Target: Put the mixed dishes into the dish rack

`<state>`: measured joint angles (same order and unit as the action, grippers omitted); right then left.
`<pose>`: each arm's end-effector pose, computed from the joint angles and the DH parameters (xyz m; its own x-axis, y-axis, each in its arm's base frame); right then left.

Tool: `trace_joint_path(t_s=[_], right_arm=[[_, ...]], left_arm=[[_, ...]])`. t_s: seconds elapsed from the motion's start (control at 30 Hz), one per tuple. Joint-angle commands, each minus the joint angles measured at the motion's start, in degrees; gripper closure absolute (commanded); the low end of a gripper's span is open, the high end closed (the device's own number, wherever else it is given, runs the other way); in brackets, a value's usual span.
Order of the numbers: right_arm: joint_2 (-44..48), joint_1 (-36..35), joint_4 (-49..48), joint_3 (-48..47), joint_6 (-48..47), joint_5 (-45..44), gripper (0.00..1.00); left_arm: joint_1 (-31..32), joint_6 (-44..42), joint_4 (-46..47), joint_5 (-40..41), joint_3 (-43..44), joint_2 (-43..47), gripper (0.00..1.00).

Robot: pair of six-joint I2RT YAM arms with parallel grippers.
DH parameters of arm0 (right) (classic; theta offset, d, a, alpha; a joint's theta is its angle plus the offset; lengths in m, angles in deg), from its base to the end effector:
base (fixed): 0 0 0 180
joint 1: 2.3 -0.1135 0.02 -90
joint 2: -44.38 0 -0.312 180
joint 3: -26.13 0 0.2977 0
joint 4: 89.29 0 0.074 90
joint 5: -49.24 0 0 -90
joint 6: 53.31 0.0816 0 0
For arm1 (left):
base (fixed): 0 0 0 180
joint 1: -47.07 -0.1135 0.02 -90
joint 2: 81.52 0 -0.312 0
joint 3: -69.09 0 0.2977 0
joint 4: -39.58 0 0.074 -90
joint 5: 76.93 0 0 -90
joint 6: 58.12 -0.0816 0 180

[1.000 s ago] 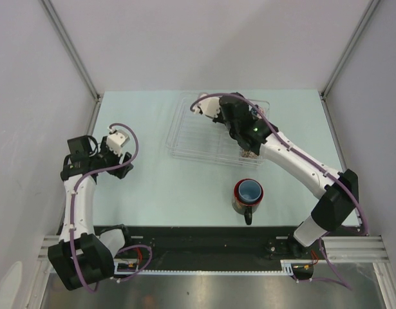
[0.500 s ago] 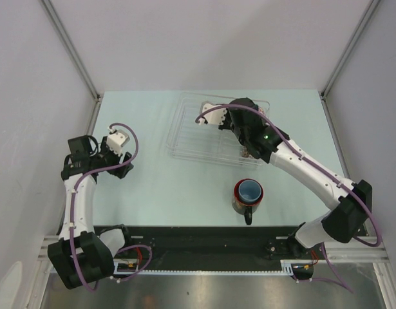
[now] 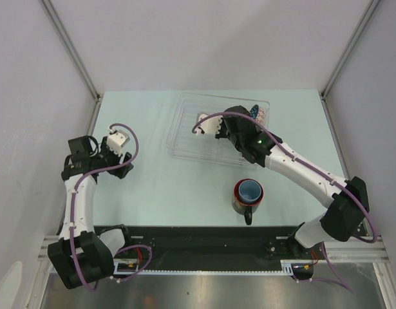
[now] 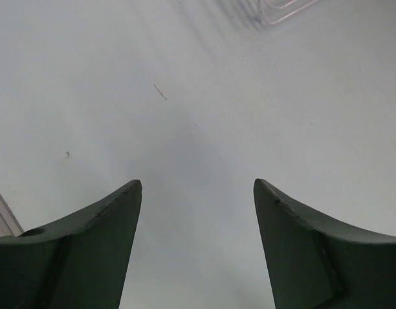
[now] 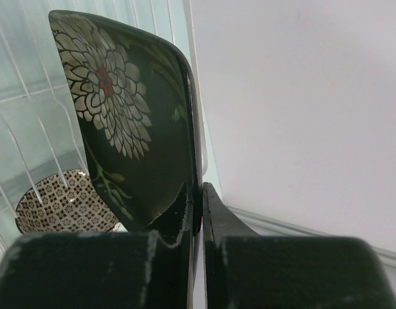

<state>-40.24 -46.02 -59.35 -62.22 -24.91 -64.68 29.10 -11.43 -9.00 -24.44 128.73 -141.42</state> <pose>0.3272 0.2671 0.3779 0.1727 -0.9475 -0.2692 -0.4562 0.1653 -0.8744 0.2555 0.0306 0.2776 -0.4275 0.4334 -0.7934 0.5905 0.7983 0.1179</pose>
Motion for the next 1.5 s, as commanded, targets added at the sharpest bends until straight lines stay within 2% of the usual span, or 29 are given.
trace_joint_path(t_s=[0.0,0.43,0.8,0.97,1.13,1.47], right_arm=[[0.2,-0.3,-8.9,-1.2,-0.4,-1.0,1.00],[-6.7,-0.3,-10.8,0.6,1.6,0.6,1.00],[-10.0,0.3,-9.0,1.0,-0.6,-1.0,1.00],[-9.3,0.9,-11.3,1.6,-1.3,-2.8,1.00],[-7.1,-1.0,-17.4,1.6,-8.0,-8.1,1.00],[0.5,-4.4,-20.2,1.6,-14.5,-12.9,1.00]], left_arm=[[-0.4,1.1,1.6,-0.5,-0.3,0.5,0.25],[-0.4,1.6,1.7,-0.9,0.4,0.6,0.25],[-0.4,1.7,1.7,-1.6,0.7,0.7,0.24],[-0.5,1.5,1.8,-1.6,0.2,0.8,0.25],[-0.4,1.3,2.3,-1.0,-0.5,0.7,0.25],[-0.5,2.0,2.8,-1.2,-0.7,0.3,0.25]])
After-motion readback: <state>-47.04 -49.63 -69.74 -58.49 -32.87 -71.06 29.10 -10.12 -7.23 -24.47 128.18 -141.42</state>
